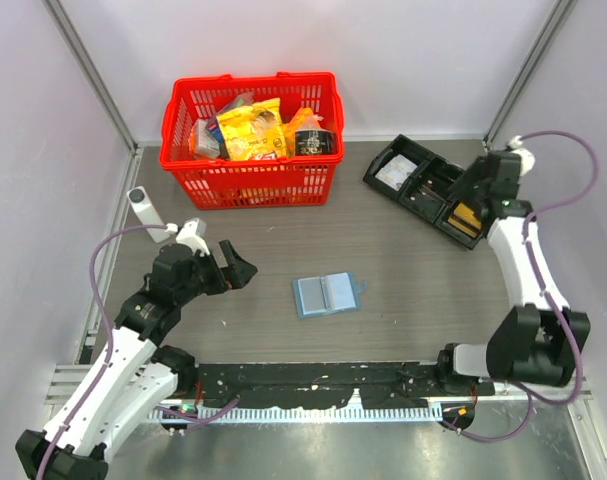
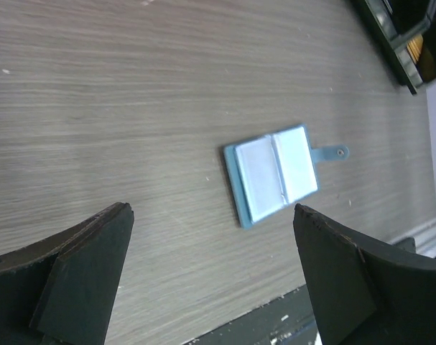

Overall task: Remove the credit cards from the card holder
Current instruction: Place the credit card in the storage box, then remove the credit card from the card holder.

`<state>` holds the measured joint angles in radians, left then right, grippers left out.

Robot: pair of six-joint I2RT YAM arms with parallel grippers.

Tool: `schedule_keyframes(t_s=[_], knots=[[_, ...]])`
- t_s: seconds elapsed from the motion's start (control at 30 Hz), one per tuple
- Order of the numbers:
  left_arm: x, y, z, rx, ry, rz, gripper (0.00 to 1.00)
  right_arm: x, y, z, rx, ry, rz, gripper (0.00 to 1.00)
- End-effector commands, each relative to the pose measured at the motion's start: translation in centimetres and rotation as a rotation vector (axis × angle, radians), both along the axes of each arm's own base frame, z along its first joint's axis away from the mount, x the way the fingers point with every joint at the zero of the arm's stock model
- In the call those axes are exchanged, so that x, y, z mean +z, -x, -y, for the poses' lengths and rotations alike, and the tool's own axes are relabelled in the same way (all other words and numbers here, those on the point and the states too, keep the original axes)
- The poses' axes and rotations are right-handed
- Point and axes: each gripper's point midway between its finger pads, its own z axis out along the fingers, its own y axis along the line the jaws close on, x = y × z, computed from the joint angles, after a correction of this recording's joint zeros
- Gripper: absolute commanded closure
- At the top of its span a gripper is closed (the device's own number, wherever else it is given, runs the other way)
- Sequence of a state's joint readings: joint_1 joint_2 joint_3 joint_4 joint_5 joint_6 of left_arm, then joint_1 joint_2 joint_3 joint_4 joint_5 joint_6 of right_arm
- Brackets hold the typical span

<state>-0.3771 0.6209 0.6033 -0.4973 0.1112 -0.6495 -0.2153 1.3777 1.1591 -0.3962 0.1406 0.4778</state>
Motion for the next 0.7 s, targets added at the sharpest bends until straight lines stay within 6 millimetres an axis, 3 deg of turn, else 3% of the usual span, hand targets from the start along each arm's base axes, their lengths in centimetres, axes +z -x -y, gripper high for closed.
schedule_keyframes(t_s=[0.0,0.1,0.33,0.43,0.47,0.5,0.53,0.67], knots=[[1.5,0.0,3.2,-0.074,0.095,0.024,0.04,2.0,1.7,-7.7,0.195,-0.017,0.117,0.42],[1.4,0.6,5.3,-0.113,0.094,0.010,0.07,2.1,3.5,-13.7,0.352,-0.063,0.165,0.41],[0.4,1.1,9.7,-0.167,0.054,-0.039,0.17,-0.8,8.8,-24.2,0.643,-0.186,0.095,0.42],[0.4,1.1,11.8,-0.195,0.047,-0.053,0.22,-1.9,10.6,-27.2,0.703,-0.254,0.105,0.45],[0.3,1.1,12.4,-0.197,0.036,-0.055,0.23,-2.7,11.8,-29.0,0.771,-0.291,0.096,0.47],[0.1,1.3,13.3,-0.212,0.026,-0.058,0.25,-4.1,12.5,-29.5,0.774,-0.311,0.067,0.47],[-0.2,1.3,14.1,-0.221,0.014,-0.065,0.28,-4.2,13.1,-30.8,0.812,-0.327,0.076,0.49],[-2.1,1.1,15.7,-0.222,-0.039,-0.108,0.38,-7.5,15.2,-32.9,0.854,-0.344,0.014,0.56]])
